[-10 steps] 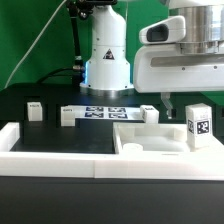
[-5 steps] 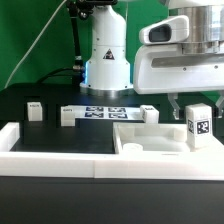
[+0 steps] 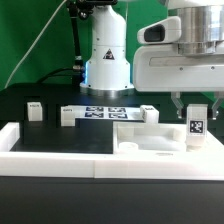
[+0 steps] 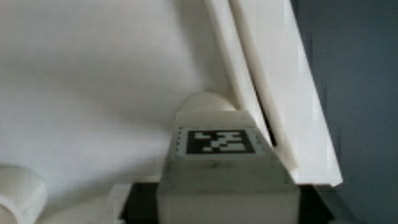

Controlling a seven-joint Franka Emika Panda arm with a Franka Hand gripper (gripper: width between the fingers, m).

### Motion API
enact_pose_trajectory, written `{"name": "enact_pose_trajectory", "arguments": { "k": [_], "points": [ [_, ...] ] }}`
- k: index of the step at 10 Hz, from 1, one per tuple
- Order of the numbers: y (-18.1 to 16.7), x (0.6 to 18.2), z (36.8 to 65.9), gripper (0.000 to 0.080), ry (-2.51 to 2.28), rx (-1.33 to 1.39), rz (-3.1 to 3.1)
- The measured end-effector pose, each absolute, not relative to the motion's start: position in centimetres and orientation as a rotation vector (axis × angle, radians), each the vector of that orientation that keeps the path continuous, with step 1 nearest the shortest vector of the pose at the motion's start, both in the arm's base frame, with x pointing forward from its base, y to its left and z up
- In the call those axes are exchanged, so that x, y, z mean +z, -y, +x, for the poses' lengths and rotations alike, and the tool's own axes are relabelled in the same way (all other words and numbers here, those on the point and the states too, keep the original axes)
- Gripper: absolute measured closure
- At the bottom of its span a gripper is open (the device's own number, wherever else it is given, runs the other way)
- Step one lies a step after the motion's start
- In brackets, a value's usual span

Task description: Assemble one leg

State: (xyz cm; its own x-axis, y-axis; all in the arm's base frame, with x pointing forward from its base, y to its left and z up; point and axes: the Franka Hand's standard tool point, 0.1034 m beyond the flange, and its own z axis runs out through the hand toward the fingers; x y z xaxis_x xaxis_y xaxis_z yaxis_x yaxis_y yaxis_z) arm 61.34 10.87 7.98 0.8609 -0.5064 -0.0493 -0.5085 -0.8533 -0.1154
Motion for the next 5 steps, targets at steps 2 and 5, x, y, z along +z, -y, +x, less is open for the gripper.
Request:
{"name": "enact_pose_trajectory", "arguments": {
  "k": [2, 5],
  "points": [
    [-11.32, 7.93, 61.23, 0.0509, -1.200, 0.058, -2.766],
    [-12.02, 7.84, 61.14, 0.0509, -1.828, 0.096, -2.418]
  ]
}}
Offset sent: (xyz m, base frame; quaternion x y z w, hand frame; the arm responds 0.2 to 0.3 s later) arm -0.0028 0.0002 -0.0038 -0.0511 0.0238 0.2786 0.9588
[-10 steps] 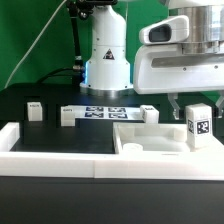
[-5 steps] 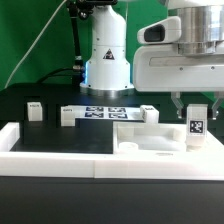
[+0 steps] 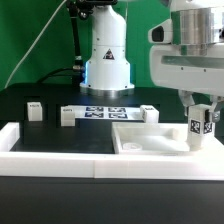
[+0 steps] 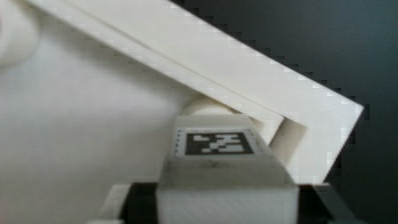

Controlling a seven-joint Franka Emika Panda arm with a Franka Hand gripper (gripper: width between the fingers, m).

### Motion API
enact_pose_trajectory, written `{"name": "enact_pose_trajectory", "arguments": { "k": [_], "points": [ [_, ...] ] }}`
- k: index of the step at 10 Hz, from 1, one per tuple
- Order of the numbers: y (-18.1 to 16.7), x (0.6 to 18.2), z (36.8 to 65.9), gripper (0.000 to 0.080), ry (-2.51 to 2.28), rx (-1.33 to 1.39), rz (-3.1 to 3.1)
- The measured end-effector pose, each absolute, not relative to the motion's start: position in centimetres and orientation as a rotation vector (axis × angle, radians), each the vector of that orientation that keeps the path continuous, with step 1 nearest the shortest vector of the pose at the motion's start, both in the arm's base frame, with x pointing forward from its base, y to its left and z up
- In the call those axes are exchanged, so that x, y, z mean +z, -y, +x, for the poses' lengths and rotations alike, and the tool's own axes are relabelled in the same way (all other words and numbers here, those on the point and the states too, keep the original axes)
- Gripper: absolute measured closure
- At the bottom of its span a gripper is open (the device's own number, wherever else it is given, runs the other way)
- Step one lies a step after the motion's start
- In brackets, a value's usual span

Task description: Assemble one leg

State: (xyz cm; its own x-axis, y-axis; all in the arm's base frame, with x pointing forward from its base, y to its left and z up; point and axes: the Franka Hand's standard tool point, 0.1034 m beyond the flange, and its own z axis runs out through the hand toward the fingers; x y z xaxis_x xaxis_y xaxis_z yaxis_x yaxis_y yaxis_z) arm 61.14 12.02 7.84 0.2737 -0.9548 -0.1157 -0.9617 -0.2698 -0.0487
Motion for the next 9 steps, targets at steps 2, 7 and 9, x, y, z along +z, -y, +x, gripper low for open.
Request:
{"name": "enact_pose_trajectory", "arguments": {
  "k": [2, 7, 9],
  "points": [
    [-12.0, 7.8, 61.1, 0.0509, -2.064, 0.107, -2.239],
    [-11.6, 7.9, 61.2, 0.0374, -2.077, 0.127, -2.203],
    [-11.0, 7.8, 61.1, 0.0242, -1.920, 0.133, -2.344]
  ]
}}
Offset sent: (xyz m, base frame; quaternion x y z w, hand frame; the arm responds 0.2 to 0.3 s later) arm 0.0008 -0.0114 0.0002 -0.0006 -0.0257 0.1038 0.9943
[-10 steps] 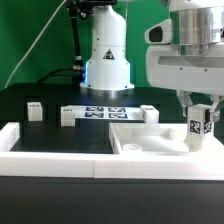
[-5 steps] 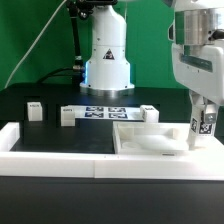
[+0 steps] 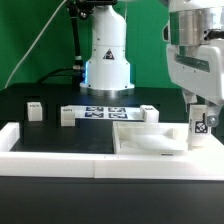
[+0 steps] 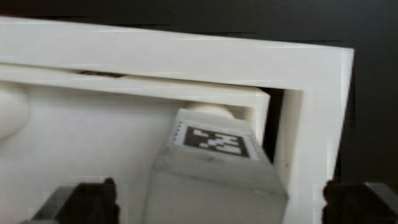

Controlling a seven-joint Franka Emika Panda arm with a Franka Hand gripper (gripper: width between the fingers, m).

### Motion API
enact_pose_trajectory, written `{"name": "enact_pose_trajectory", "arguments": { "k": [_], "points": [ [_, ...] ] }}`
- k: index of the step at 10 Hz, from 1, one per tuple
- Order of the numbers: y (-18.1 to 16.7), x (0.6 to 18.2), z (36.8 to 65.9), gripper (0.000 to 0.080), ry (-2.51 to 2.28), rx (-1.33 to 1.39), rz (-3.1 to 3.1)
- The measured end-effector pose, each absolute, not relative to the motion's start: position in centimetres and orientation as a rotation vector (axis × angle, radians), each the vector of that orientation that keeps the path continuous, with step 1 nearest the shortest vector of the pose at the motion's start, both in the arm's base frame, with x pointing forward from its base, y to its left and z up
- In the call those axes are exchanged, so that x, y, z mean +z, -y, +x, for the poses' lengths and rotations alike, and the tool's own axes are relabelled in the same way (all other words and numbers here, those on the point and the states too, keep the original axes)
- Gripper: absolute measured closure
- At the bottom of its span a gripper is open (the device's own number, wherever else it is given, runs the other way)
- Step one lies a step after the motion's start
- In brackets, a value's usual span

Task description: Assemble one leg

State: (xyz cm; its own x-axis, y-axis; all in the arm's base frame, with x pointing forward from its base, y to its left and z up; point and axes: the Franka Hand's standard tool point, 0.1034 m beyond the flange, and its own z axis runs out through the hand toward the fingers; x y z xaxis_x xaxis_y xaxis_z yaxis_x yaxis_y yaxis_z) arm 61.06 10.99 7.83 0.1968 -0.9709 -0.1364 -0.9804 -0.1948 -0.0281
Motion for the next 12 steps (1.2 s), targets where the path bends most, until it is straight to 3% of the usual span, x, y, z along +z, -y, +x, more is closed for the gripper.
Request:
{"name": "enact_pose_trajectory", "arguments": {
  "k": [1, 2, 12],
  "points": [
    [-10.8, 7.8, 61.1, 0.0169, -1.779, 0.123, -2.449],
    [-10.6, 7.8, 61.1, 0.0156, -1.669, 0.117, -2.524],
    [-11.7, 7.9, 60.9, 0.0151, -0.410, 0.041, -3.057]
  ]
}}
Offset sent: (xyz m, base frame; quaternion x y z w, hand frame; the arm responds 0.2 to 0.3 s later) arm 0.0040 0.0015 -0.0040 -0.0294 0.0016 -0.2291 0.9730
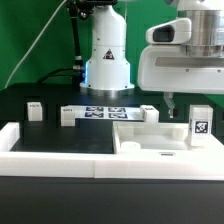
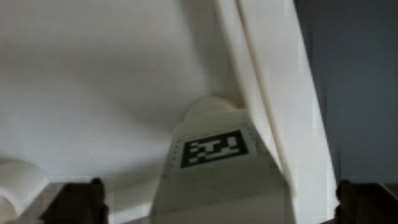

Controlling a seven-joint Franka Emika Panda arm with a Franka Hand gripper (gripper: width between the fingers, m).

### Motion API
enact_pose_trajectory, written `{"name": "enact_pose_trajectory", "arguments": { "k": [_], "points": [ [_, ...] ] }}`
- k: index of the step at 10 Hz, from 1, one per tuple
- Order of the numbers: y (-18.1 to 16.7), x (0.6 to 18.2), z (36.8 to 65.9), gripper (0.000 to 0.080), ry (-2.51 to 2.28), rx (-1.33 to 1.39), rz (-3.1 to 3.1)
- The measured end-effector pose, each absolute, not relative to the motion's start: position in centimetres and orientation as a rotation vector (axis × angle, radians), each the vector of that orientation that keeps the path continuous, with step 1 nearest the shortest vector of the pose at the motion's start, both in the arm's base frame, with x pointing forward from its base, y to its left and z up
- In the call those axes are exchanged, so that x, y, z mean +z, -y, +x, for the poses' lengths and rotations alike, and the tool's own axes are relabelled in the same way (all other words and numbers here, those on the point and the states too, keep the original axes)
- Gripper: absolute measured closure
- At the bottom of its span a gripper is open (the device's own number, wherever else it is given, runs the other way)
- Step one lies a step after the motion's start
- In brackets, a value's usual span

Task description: Assemble one leg

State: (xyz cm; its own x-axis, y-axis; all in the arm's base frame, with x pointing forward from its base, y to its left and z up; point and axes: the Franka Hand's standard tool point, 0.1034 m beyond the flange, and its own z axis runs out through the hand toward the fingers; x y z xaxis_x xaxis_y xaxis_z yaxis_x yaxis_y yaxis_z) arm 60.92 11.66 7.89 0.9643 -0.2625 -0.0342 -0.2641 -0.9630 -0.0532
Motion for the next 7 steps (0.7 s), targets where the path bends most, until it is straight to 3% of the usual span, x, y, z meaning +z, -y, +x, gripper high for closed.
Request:
{"name": "enact_pose_trajectory", "arguments": {
  "k": [4, 6, 7],
  "points": [
    [-11.52, 7.91, 61.01, 0.0151, -0.233, 0.033, -3.073],
    [-11.51, 7.91, 61.01, 0.0410, -0.233, 0.033, -3.073],
    [-11.52, 7.92, 61.01, 0.0410, -0.245, 0.033, -3.072]
  ]
}}
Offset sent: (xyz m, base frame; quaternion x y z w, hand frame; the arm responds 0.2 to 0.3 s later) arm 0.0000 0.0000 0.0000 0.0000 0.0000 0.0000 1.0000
